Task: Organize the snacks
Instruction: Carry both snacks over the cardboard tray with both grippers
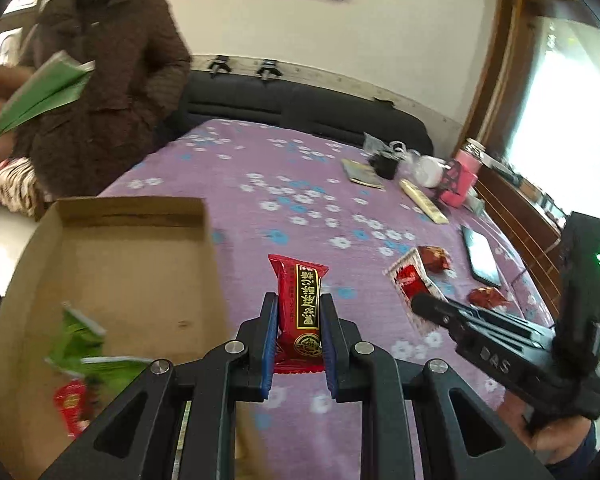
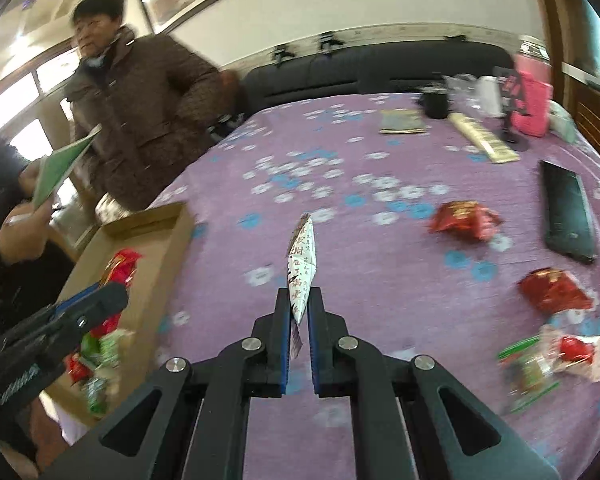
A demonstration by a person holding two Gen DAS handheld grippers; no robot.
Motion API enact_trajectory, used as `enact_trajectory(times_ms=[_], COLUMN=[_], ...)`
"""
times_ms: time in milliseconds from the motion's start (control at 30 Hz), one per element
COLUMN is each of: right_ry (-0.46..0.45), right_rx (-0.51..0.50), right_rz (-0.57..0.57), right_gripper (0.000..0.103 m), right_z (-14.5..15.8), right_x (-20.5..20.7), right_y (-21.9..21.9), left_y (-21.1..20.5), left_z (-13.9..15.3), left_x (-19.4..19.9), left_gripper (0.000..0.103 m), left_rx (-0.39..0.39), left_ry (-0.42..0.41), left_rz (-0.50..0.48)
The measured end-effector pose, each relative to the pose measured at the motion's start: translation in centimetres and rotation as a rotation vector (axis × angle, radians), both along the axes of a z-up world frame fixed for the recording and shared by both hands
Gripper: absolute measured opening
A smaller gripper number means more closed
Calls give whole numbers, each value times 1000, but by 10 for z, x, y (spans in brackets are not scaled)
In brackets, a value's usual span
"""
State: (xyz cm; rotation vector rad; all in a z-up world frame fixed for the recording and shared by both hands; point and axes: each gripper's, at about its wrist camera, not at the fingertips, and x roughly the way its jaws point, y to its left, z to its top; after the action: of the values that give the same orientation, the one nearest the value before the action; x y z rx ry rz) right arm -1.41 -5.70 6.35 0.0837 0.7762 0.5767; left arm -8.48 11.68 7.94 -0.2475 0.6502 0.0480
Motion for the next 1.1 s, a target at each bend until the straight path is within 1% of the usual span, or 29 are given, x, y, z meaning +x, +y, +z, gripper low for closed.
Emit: enact_trajectory(times_ms=[133,267,433,600,700,1100], right_ry=[6,-5,-26,-11,-1,63], right_rx=[13,4,-16,-46,-58,-53], right_rz=[80,156,251,303,312,337], right_gripper=[8,8,8,8,8,8], right_z=[6,13,16,7,0,-21], right_x=[-19,-35,-55,-62,-65,-64], right_y=[31,62,102,132,141,149], left_y=[27,57,84,97,98,99], left_z=[-6,-17,-29,-37,-40,-42], left_x=[-15,-27,-40,-44,-45,-43], left_gripper=[20,20,20,20,20,20], left_rx=[-2,-3,22,8,12,22], left_ry=[-2,12,18,30,29,40], left_rz=[64,141,227,250,252,258])
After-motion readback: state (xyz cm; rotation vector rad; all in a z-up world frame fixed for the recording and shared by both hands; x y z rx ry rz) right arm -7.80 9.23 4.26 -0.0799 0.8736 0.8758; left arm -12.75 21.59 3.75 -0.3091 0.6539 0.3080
